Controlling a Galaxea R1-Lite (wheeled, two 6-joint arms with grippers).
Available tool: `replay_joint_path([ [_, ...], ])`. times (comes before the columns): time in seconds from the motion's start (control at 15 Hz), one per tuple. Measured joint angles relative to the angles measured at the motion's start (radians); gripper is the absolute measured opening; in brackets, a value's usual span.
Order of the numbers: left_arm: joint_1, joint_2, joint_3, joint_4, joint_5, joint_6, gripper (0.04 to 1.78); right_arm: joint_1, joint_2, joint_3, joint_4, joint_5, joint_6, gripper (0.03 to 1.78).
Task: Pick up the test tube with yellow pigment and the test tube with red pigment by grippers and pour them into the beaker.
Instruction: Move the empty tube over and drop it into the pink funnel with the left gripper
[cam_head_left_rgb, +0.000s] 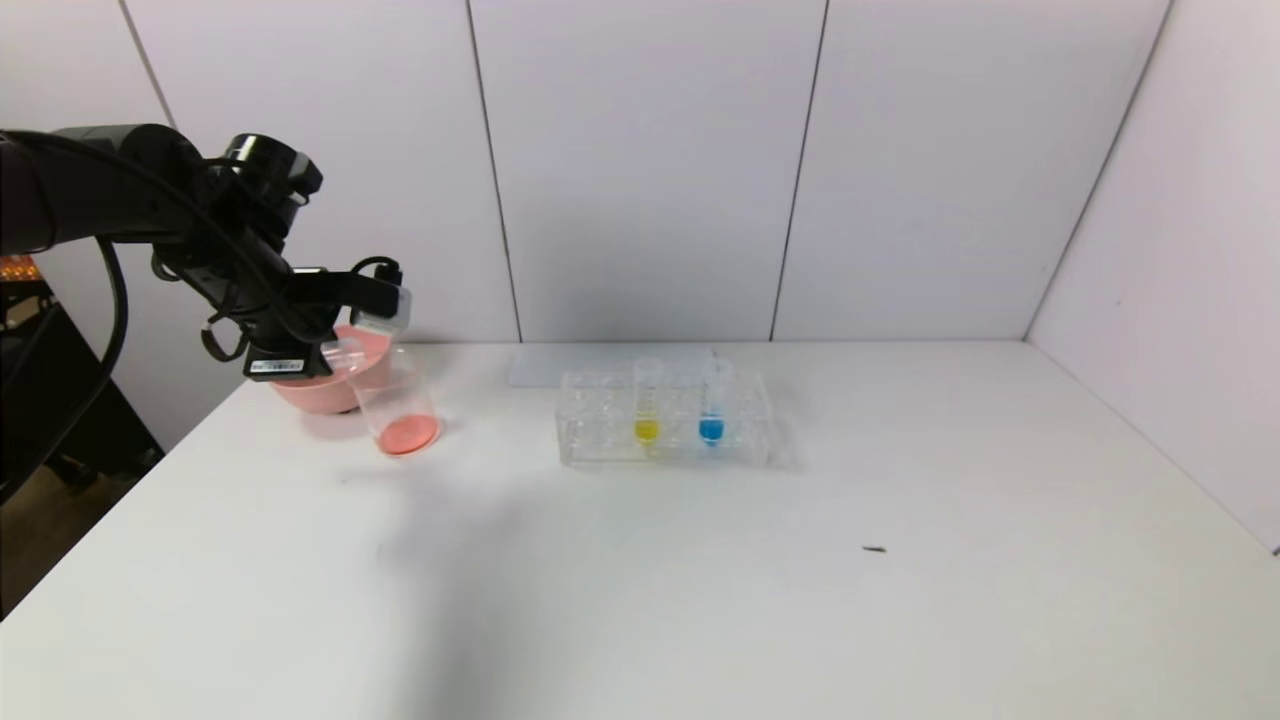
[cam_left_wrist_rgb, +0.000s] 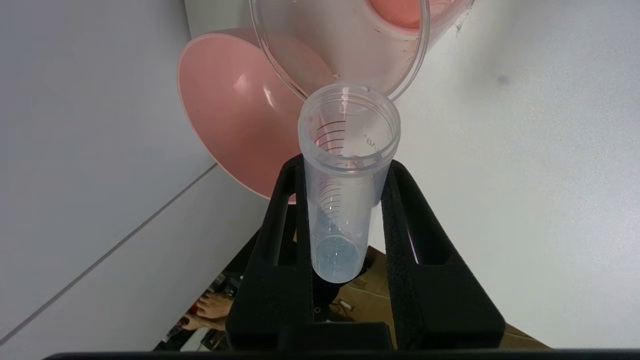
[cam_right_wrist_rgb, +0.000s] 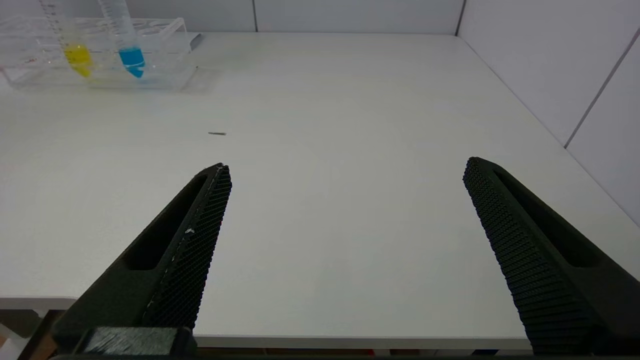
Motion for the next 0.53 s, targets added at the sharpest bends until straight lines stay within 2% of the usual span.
replay_joint_path([
  [0.53, 0.028, -0.040, 0.003, 0.001, -0.139, -0.134, 0.43, 0.000, 0.000, 0.000, 0.000, 0.000, 0.000, 1.70],
])
